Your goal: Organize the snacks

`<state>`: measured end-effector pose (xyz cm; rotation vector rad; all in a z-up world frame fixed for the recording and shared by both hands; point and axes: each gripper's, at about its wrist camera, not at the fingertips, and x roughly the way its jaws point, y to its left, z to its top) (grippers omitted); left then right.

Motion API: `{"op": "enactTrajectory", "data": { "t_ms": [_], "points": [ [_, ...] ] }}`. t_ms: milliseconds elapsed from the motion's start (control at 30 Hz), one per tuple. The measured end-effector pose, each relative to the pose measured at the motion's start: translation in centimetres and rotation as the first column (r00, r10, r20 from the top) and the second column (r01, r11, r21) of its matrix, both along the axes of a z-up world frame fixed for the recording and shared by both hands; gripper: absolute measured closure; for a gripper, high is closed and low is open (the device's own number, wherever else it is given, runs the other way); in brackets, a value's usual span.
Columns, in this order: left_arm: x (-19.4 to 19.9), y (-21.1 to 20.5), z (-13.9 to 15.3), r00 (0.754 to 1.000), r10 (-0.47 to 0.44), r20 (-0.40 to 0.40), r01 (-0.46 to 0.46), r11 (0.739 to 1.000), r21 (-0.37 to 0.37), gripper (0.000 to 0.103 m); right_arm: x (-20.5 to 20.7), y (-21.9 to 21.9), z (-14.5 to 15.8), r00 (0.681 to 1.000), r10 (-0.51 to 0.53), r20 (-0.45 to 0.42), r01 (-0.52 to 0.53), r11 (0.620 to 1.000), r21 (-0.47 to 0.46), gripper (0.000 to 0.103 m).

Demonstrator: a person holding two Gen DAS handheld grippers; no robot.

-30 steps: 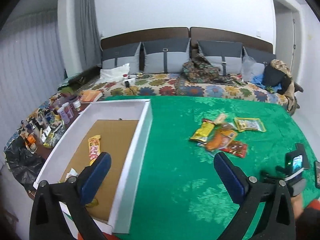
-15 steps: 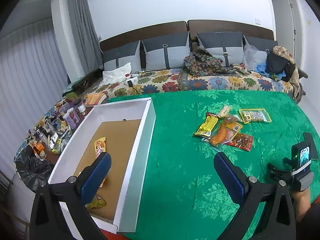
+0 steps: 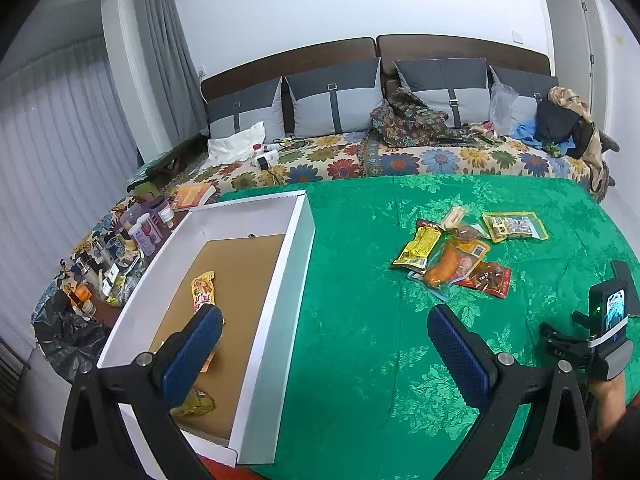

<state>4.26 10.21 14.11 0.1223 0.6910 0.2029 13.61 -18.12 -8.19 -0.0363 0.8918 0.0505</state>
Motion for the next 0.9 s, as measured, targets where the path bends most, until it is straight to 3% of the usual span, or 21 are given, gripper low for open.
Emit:
{"op": "enactTrajectory", "data": {
  "t_ms": [167,267,367,500,600,733,900],
  "points": [
    [0.8,-0.3,-2.5,0.997,-0.051,-0.05,0.047,0.996,-0.079,0.001,0.0,0.0,0.0,1.0,0.0,0.0,0.0,1.0,0.0,0.018],
    [2.1,-0.6,-6.6,0.983,-0.117,-0.138,0.088,0.976,-0.198,0.001,0.0,0.0,0.0,1.0,0.0,0.0,0.0,1.0,0.0,0.018],
    [3.7,-1.0,-12.6,0.948,-0.177,-0.264,0.084,0.941,-0.329,0.001,0.0,0.0,0.0,1.0,0.0,0.0,0.0,1.0,0.0,0.018],
    [4.3,-2.0,-17.2,0.919,-0.193,-0.343,0.076,0.942,-0.327,0.001,0.0,0.0,0.0,1.0,0.0,0.0,0.0,1.0,0.0,0.018],
    [4.7,-2.8,-18.2,0.906,-0.234,-0.354,0.118,0.94,-0.32,0.001,0.0,0.0,0.0,1.0,0.0,0.0,0.0,1.0,0.0,0.018],
    [7.7,-2.4,-17.4,0.903,-0.269,-0.335,0.151,0.929,-0.338,0.001,0.0,0.0,0.0,1.0,0.0,0.0,0.0,1.0,0.0,0.018],
    [16.7,-1.1,-15.4,0.913,-0.303,-0.272,0.199,0.915,-0.352,0.001,0.0,0.0,0.0,1.0,0.001,0.0,-0.001,1.0,0.001,0.018]
  ]
}}
